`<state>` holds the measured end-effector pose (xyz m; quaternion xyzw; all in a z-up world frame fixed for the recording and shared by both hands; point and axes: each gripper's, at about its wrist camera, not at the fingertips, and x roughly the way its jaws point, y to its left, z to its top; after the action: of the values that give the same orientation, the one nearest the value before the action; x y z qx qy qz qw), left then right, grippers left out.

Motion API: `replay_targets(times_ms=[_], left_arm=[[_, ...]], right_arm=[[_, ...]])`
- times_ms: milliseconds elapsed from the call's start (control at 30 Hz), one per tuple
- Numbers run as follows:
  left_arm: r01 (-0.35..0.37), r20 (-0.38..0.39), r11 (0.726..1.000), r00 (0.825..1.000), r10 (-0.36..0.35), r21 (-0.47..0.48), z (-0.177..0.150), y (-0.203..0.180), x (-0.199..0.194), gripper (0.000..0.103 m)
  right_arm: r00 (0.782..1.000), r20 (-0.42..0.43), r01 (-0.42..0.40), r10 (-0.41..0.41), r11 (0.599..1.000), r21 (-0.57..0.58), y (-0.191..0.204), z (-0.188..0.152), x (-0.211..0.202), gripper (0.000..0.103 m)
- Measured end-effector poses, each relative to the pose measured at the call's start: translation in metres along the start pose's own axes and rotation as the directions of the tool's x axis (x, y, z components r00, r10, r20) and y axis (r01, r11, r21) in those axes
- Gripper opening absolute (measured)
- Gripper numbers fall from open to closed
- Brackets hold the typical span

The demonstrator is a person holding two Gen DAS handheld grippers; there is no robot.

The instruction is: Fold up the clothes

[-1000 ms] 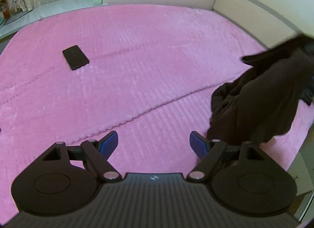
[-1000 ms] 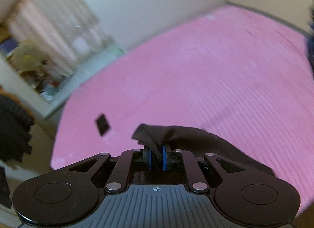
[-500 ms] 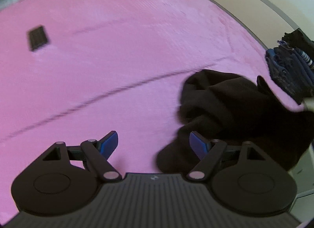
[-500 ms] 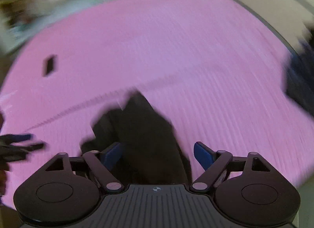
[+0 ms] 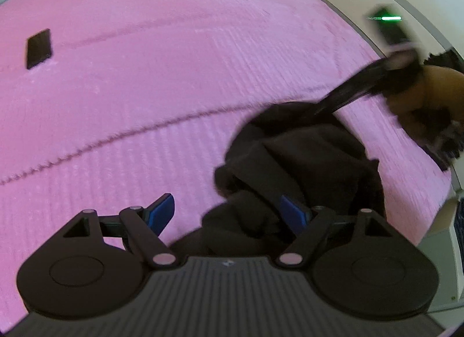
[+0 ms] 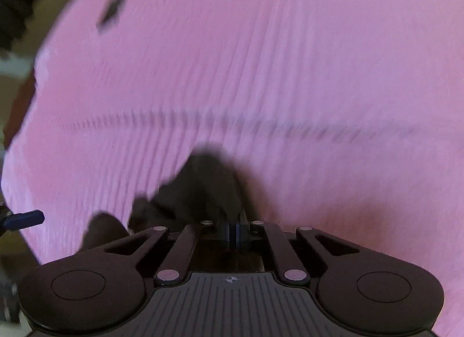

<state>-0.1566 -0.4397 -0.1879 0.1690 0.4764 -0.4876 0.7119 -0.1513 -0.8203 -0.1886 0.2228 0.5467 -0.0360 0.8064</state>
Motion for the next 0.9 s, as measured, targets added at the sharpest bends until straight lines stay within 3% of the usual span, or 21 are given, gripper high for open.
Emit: replay_targets(times_ms=[67, 133, 233, 267, 300, 367, 533, 700, 800, 900], left_arm=[[-0.008, 0.024, 1.000, 1.000, 0.008, -0.006, 0.013, 0.004, -0.006, 0.077], [-0.007, 0.050, 1.000, 0.999, 0.008, -0.005, 0.029, 0.006, -0.006, 0.077], [0.011, 0.083, 1.000, 0.996, -0.011, 0.009, 0.056, 0.005, 0.003, 0.077], [0.019, 0.090, 1.000, 0.996, -0.020, 0.014, 0.064, 0.004, 0.009, 0.077], [0.028, 0.093, 0.999, 0.995, -0.030, 0.021, 0.071, 0.004, 0.016, 0.077], [0.040, 0.094, 0.998, 0.995, -0.044, 0.044, 0.086, 0.002, 0.035, 0.077], [0.007, 0.017, 0.989, 1.000, -0.009, 0.145, 0.117, 0.000, 0.095, 0.077], [-0.022, -0.031, 0.993, 0.999, 0.026, 0.112, 0.149, 0.024, 0.153, 0.076], [-0.026, -0.059, 0.995, 0.998, 0.031, 0.098, 0.169, 0.041, 0.182, 0.066], [-0.031, -0.173, 0.991, 0.983, 0.054, 0.131, 0.182, 0.048, 0.220, 0.066]], right_arm=[[0.979, 0.202, 0.008, -0.018, 0.999, 0.047, -0.018, -0.006, -0.060, 0.002], [0.923, 0.365, 0.100, -0.125, 0.991, 0.085, -0.035, -0.020, -0.111, 0.002], [0.865, 0.422, 0.170, -0.270, 0.950, 0.261, -0.079, -0.035, -0.139, 0.002], [0.860, 0.406, 0.189, -0.309, 0.932, 0.308, -0.092, -0.038, -0.136, 0.004], [0.861, 0.377, 0.211, -0.342, 0.914, 0.347, -0.105, -0.041, -0.129, 0.013], [0.854, 0.329, 0.270, -0.402, 0.884, 0.381, -0.118, -0.047, -0.111, 0.068], [0.888, 0.293, 0.226, -0.355, 0.891, 0.394, -0.121, -0.056, -0.084, 0.071], [0.915, 0.256, 0.214, -0.312, 0.913, 0.348, -0.125, -0.060, -0.063, 0.071], [0.927, 0.231, 0.214, -0.296, 0.922, 0.323, -0.133, -0.061, -0.043, 0.072], [0.937, 0.162, 0.253, -0.308, 0.922, 0.293, -0.140, -0.057, -0.018, 0.072]])
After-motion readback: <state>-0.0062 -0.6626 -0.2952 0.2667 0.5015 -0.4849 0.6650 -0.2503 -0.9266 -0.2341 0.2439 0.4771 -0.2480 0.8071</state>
